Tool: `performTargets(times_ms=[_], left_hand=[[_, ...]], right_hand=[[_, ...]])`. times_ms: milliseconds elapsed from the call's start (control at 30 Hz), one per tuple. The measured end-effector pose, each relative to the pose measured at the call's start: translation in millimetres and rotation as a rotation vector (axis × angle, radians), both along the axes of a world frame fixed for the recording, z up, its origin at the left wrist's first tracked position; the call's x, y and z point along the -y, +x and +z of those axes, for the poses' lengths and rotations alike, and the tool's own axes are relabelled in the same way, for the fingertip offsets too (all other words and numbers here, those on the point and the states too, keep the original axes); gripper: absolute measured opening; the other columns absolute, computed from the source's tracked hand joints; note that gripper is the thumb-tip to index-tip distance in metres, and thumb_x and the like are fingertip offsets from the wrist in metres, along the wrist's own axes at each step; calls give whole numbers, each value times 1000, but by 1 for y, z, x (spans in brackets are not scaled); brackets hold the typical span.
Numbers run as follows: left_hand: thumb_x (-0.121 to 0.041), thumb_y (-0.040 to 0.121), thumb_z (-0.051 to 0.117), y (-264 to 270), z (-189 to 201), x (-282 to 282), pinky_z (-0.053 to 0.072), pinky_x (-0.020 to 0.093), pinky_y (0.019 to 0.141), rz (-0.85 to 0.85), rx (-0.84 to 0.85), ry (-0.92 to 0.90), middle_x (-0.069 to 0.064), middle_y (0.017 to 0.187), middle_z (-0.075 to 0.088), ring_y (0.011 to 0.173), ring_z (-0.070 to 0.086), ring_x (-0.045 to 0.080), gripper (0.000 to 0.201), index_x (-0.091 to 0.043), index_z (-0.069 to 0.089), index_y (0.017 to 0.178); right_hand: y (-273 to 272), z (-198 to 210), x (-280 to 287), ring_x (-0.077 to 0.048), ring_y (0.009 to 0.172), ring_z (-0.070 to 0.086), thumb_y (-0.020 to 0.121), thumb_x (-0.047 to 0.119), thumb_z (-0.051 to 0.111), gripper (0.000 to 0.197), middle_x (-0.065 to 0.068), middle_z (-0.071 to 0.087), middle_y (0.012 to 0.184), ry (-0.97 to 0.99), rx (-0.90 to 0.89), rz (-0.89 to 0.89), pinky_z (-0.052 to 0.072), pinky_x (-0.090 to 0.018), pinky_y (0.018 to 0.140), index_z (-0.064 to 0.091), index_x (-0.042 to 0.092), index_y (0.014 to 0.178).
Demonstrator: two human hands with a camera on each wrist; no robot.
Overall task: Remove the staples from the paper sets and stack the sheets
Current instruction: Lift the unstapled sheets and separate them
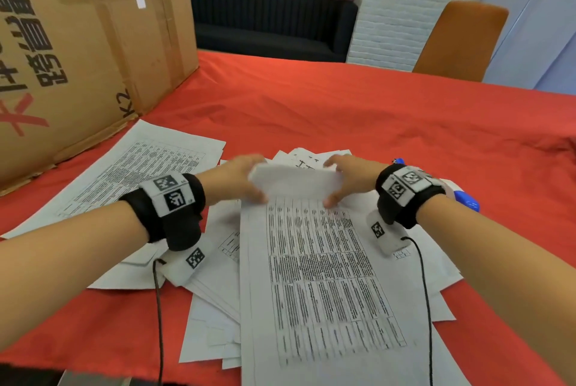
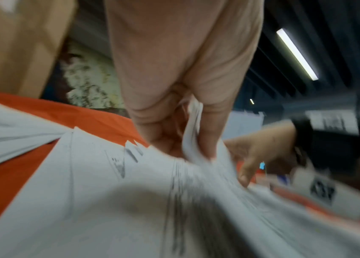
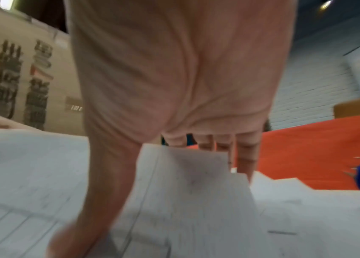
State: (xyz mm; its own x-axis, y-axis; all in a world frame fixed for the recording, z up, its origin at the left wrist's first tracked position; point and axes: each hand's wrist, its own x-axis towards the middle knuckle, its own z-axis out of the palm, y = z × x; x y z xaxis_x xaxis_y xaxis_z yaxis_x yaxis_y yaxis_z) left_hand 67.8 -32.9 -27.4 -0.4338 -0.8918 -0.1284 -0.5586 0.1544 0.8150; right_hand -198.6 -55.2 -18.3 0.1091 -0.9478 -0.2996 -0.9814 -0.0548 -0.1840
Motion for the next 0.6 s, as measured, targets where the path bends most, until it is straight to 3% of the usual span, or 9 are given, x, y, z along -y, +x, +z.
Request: performTargets(times_ms=[67,100,167,200,300,367,433,500,600], left_hand=[[5,77,71,9,14,3,59,34,68,176,-436,2,11,104,67,81,69,19,44,-13,50,112],[4,81,67,12,22,5,59,33,65,271,-617,-16,12,104,67,77,71,18,40,-13,50,113],[-3,90,59,11,36,10,59,32,65,414,-822,-47,11,106,67,81,70,19,30,-11,50,117],[-7,94,55,7,42,12,58,31,67,446,-849,-69,9,108,66,86,69,19,28,-9,49,121],[-21,99,46,-10,67,15,52,31,85,402,-764,-254,4,118,63,104,62,16,30,-9,50,126],[-25,96,48,-17,98,16,49,37,95,346,-731,-482,1,118,61,108,60,15,22,-17,52,116],[-33,91,53,-17,136,17,46,43,100,323,-766,-668,2,117,60,111,58,17,21,-24,52,111],[-41,90,54,-11,166,21,45,39,102,318,-804,-804,3,121,60,115,57,15,41,-13,53,120],[-39,95,46,-12,164,23,46,27,99,212,-767,-834,-2,118,62,112,59,5,40,-9,54,121]], right_hand=[[-17,5,-2,-18,125,47,62,59,80,99,9,44,135,-111,371,-153,40,-42,107,35,21,142],[-23,7,-6,-20,123,53,69,55,77,85,5,51,135,-109,647,-215,44,-43,105,42,18,138],[-21,17,-24,-23,108,64,86,33,66,47,-7,64,123,54,1126,-262,52,-40,96,56,10,126],[-15,23,-32,-22,105,66,90,25,61,39,-9,66,121,93,1250,-238,53,-38,94,58,7,124],[10,58,-42,-22,102,67,90,16,60,35,-11,68,116,-117,1301,-145,56,-36,89,59,4,123],[22,98,-45,-18,91,69,92,17,61,29,-9,71,106,-355,1265,-103,57,-32,81,63,3,118],[22,138,-47,-18,91,68,92,17,60,25,-8,69,103,-527,1313,-77,56,-33,83,64,3,113],[14,165,-46,-25,99,65,91,17,61,26,-12,67,105,-602,1433,-41,53,-42,92,63,3,113],[6,162,-42,-26,105,65,88,23,61,36,-11,68,113,-567,1530,-19,51,-44,96,60,5,120]])
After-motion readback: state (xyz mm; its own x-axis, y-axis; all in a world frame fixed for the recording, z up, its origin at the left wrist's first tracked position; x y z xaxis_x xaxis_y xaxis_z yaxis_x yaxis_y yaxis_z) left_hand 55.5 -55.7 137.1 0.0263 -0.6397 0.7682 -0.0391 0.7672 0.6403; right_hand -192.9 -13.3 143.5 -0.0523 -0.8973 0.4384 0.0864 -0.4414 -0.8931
